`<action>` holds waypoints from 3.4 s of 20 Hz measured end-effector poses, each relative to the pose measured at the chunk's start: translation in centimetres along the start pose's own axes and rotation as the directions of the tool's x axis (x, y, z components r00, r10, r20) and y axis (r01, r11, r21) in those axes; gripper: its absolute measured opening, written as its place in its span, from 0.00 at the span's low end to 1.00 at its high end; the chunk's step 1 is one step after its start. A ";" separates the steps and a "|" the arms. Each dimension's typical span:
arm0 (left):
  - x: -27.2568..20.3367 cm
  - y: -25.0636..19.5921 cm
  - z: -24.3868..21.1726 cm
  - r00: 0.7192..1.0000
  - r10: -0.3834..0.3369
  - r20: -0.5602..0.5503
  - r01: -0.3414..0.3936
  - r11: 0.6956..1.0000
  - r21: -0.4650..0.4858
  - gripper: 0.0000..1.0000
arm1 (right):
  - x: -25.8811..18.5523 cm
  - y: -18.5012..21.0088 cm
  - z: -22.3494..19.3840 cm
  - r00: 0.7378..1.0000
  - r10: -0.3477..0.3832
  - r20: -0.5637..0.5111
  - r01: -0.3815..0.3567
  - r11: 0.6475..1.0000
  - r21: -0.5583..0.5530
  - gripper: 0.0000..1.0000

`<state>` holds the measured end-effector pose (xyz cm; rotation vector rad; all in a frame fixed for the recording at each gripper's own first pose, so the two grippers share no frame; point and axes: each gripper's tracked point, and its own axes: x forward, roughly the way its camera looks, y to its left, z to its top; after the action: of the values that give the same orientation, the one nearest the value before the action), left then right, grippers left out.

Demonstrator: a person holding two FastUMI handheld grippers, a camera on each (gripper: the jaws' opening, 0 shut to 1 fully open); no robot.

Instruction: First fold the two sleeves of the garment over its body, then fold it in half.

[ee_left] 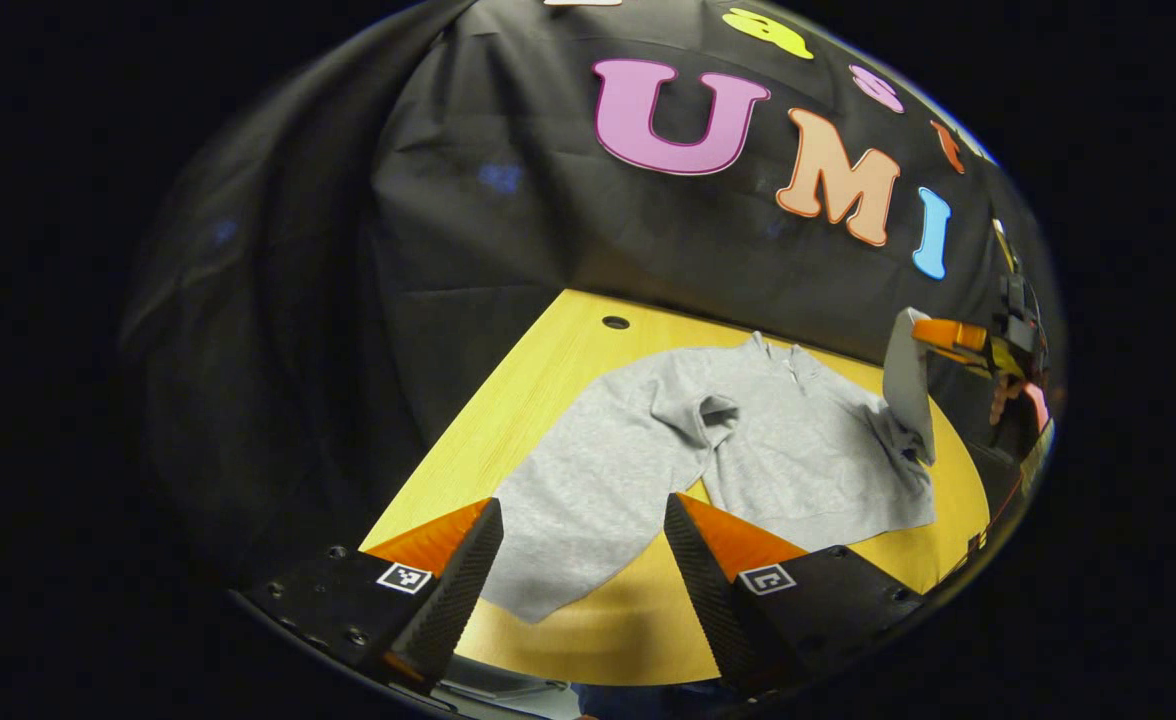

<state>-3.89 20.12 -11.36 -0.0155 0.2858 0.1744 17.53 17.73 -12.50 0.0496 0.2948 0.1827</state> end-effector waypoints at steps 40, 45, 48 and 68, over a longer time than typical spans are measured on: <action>4.0 5.4 -10.1 0.970 0.105 -0.219 -0.109 0.994 -0.004 0.94 | 1.2 10.4 -8.3 0.958 0.189 -0.217 -0.226 0.961 -0.157 0.99; 5.1 4.5 -9.6 0.976 0.078 -0.205 -0.087 0.996 -0.034 0.63 | -2.6 4.1 -6.8 0.980 0.078 -0.185 -0.101 0.988 -0.115 0.99; 5.6 4.2 -9.4 0.975 0.050 -0.216 -0.064 0.996 -0.057 0.43 | -4.4 1.1 -6.5 0.983 0.024 -0.183 -0.043 0.994 -0.101 0.99; 5.9 -5.7 -0.3 0.991 -0.103 -0.083 0.070 0.942 -0.329 0.00 | -12.9 -10.9 -2.8 0.987 -0.125 -0.101 0.120 0.991 -0.051 0.96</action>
<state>2.62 15.48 -13.35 -0.3661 0.3524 0.1318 6.46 4.69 -12.34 -0.0223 0.3966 0.0698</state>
